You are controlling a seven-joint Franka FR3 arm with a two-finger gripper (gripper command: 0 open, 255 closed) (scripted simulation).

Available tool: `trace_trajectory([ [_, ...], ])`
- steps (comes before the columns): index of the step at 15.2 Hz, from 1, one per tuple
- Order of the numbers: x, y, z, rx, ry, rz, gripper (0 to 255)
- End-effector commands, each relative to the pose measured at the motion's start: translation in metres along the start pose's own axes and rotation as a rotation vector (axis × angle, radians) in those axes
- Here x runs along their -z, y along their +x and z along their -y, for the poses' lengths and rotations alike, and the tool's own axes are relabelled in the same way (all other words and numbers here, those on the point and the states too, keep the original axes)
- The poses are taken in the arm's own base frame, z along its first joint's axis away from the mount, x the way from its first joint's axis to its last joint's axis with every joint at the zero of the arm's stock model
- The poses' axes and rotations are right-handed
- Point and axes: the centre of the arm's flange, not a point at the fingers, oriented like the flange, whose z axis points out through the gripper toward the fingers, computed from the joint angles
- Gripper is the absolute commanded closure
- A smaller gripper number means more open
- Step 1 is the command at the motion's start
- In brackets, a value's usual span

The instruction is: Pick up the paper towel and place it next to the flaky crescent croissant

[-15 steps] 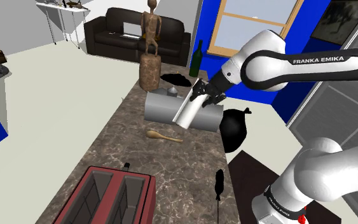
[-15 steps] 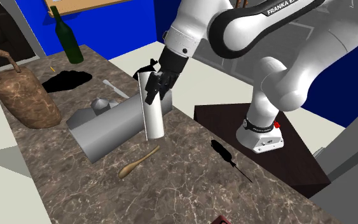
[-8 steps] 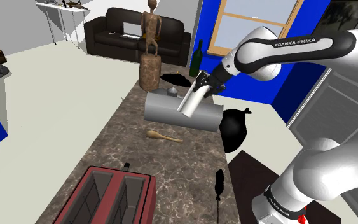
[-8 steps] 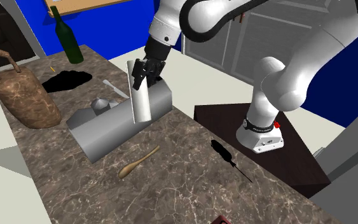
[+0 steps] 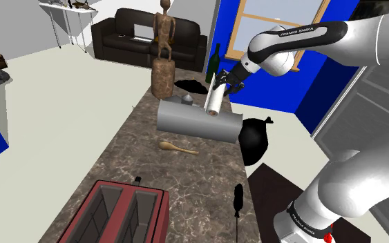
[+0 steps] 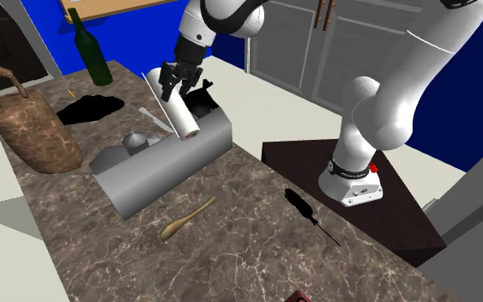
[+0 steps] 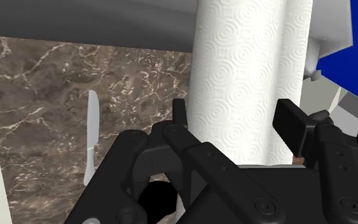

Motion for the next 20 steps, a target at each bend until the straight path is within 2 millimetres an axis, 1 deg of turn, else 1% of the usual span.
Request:
trace_trajectory([
  [1, -0.002, 0.024, -0.009, 0.002, -0.001, 0.000, 255],
  [20, -0.019, 0.255, -0.106, 0.002, -0.001, 0.000, 255],
])
